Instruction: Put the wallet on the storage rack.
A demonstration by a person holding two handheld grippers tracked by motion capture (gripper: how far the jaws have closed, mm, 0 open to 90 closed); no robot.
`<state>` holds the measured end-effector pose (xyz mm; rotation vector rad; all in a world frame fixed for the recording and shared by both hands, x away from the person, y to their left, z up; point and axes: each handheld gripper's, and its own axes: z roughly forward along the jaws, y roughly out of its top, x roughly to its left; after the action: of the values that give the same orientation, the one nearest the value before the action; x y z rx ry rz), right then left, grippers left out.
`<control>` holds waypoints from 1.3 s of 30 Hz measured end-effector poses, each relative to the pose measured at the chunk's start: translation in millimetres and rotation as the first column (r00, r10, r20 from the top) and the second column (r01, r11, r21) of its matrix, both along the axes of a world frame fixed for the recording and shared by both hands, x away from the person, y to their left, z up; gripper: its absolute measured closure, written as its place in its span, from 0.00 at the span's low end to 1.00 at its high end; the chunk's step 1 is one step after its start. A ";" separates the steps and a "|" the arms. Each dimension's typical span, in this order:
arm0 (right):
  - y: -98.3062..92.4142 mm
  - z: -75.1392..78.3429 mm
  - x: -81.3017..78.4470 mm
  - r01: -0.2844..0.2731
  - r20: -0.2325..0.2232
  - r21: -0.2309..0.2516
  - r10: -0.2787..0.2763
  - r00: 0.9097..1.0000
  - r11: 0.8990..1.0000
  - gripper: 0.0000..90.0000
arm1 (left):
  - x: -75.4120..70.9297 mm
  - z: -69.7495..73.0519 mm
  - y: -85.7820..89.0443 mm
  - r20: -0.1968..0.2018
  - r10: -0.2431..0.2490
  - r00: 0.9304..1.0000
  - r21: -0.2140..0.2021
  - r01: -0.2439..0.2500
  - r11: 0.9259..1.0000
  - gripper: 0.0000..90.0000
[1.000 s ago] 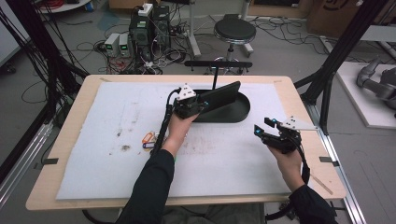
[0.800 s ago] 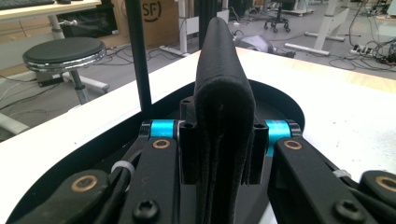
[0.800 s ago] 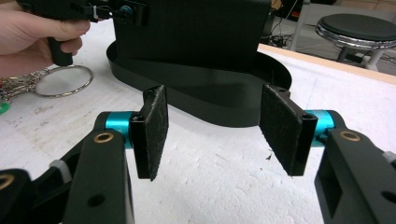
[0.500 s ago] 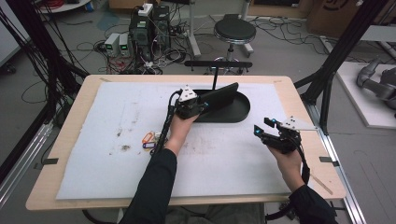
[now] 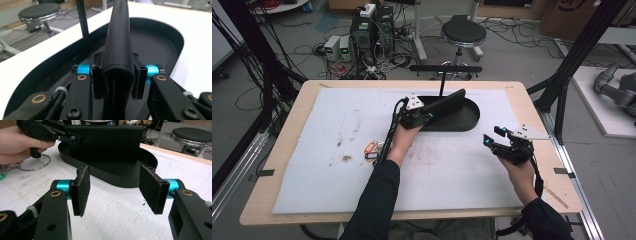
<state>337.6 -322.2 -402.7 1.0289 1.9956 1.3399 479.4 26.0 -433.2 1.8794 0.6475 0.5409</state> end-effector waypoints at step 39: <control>-0.3 1.2 -2.1 0.014 0.014 -0.006 -0.013 1.000 1.000 0.48 | -47.8 38.2 30.7 0.019 0.093 0.996 0.107 -0.094 0.990 0.31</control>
<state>335.5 -322.5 -401.5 1.0257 1.9780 1.3296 431.6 56.6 -395.0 1.9509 0.7120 0.6605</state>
